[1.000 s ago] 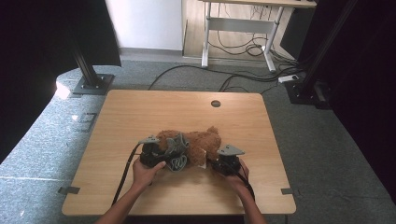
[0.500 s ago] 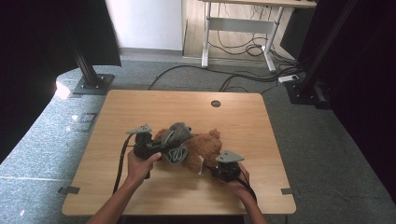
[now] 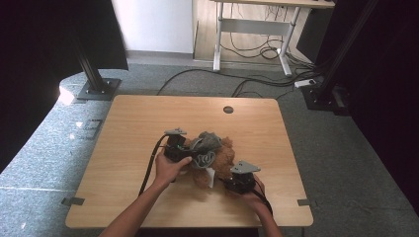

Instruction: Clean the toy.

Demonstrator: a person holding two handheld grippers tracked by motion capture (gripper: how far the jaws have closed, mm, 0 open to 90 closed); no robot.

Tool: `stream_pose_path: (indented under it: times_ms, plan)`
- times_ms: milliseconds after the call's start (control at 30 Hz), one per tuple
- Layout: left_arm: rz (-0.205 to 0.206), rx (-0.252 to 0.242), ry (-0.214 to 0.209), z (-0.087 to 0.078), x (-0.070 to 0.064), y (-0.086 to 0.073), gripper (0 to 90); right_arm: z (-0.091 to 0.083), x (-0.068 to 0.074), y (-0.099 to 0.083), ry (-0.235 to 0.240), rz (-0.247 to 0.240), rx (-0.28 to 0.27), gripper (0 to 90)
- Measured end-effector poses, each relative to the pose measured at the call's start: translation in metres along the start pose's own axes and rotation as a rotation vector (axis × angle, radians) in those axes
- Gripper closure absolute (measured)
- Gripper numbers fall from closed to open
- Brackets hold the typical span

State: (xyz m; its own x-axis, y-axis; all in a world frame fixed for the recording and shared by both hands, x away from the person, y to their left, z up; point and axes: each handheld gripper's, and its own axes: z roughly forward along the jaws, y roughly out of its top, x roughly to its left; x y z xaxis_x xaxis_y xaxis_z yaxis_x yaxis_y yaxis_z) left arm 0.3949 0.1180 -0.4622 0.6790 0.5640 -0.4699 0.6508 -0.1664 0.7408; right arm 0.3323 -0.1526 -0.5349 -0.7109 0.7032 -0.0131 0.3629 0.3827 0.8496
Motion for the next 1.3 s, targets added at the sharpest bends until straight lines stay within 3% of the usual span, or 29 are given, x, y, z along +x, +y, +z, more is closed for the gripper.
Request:
stream_pose_path:
  times_ms: [33,133,233,433,500,667,800,900,1033,1100,1167,1300]
  plan:
    - [0.000,0.000,0.000,0.000,0.000,0.000,74.1,0.000,0.000,0.000,0.000,0.000,0.000,55.5]
    - [-0.038,-0.014,0.037,-0.019,0.022,-0.013,74.2,-0.001,-0.002,-0.001,0.012,0.001,-0.003,54.2]
    - [-0.085,-0.043,-0.004,-0.030,0.034,-0.024,74.3,-0.002,-0.003,-0.001,0.020,0.006,-0.008,53.1]
    - [-0.071,-0.102,-0.024,-0.043,0.033,-0.044,74.3,-0.003,0.000,-0.002,0.022,-0.033,-0.004,52.7]
    - [-0.076,-0.099,-0.036,-0.045,0.036,-0.046,74.3,-0.004,0.000,-0.003,0.029,-0.037,-0.005,52.6]
    - [-0.060,-0.109,-0.018,-0.047,0.033,-0.053,74.4,-0.005,0.000,-0.002,0.042,-0.034,-0.007,48.9]
    - [-0.094,-0.121,-0.038,-0.050,0.036,-0.063,74.6,-0.013,0.000,0.003,0.121,0.014,-0.009,32.6]
    - [-0.085,-0.116,-0.031,-0.053,0.032,-0.069,74.8,-0.023,-0.001,0.007,0.189,0.042,-0.014,26.1]
    - [-0.059,-0.098,-0.023,-0.052,0.024,-0.072,74.8,-0.031,-0.003,0.011,0.217,0.089,-0.038,22.2]
    - [-0.058,-0.098,-0.023,-0.050,0.023,-0.073,74.8,-0.029,-0.002,0.014,0.231,0.114,-0.052,21.7]
    - [-0.063,-0.100,-0.021,-0.049,0.023,-0.073,74.9,-0.021,0.002,0.019,0.211,0.112,-0.022,21.5]
    - [-0.074,-0.097,-0.022,-0.047,0.025,-0.075,74.9,-0.010,0.006,0.020,0.152,0.121,0.016,38.9]
